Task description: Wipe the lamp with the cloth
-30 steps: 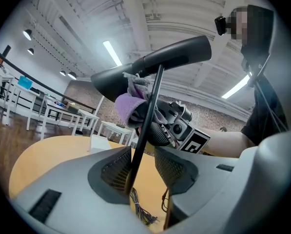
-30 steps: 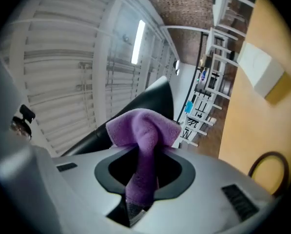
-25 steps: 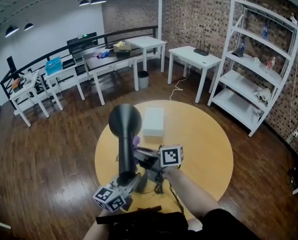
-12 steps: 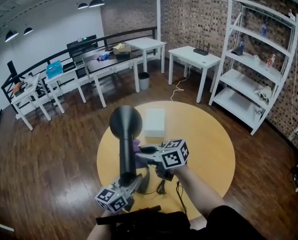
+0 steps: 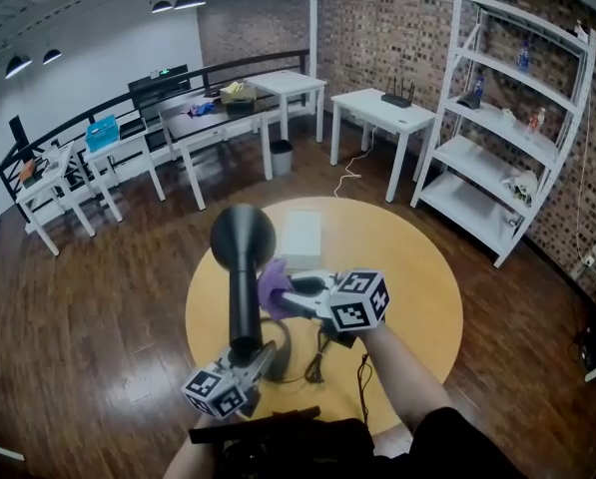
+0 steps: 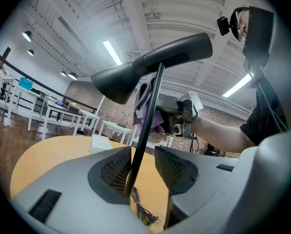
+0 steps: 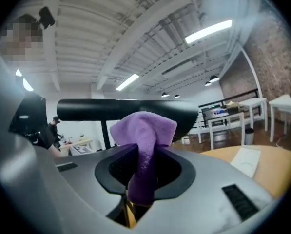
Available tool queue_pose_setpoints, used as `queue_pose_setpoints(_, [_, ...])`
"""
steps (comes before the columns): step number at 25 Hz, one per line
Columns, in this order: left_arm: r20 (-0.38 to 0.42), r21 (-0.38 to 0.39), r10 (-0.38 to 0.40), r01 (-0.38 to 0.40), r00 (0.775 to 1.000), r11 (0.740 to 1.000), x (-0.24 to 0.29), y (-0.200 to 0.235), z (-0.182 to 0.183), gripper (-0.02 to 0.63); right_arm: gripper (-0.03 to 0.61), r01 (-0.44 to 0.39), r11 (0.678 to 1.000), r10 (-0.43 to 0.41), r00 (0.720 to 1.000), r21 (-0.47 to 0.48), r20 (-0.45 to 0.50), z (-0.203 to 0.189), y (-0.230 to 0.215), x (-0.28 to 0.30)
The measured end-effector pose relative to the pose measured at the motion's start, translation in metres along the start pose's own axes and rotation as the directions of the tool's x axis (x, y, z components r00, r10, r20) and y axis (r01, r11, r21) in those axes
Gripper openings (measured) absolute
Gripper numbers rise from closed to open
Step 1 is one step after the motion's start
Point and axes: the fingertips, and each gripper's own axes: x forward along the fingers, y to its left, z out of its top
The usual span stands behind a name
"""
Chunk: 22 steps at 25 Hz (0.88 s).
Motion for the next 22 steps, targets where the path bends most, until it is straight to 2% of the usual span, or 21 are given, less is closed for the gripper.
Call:
queue_pose_setpoints(3, [0.006,0.002,0.003,-0.003,1.0,1.0,0.0,0.002,0.0,0.137,0.089,-0.041,0.998,0.042,0.999,-0.039,0.028,0.008,0.018,0.021])
queue_pose_setpoints(8, [0.009,0.004,0.005,-0.005,1.0,1.0,0.002,0.001,0.002,0.137,0.088,-0.016,0.997,0.012,0.999,0.082,0.044,0.003,0.004,0.04])
queue_pose_setpoints(13, [0.003,-0.005,0.001,-0.001,1.0,1.0,0.001,-0.003,0.002,0.137,0.088,0.097,0.983,-0.095,0.995,0.158,-0.02,-0.025,-0.021,0.052])
queue_pose_setpoints(18, [0.001,-0.001,-0.003,0.003,1.0,1.0,0.004,-0.003,0.002,0.137,0.087,0.233,0.932,-0.24,0.971,0.276,-0.008,-0.034,-0.06,0.032])
queue_pose_setpoints(20, [0.0,-0.002,-0.001,0.001,1.0,1.0,0.003,-0.003,0.003,0.137,0.087,0.202,0.947,-0.205,0.979,0.251,-0.016,-0.03,-0.054,0.024])
queue_pose_setpoints(22, [-0.006,-0.006,0.0,0.0,1.0,1.0,0.002,-0.005,0.003,0.137,0.088,0.1,0.983,-0.093,0.994,0.151,-0.052,-0.03,-0.028,0.019])
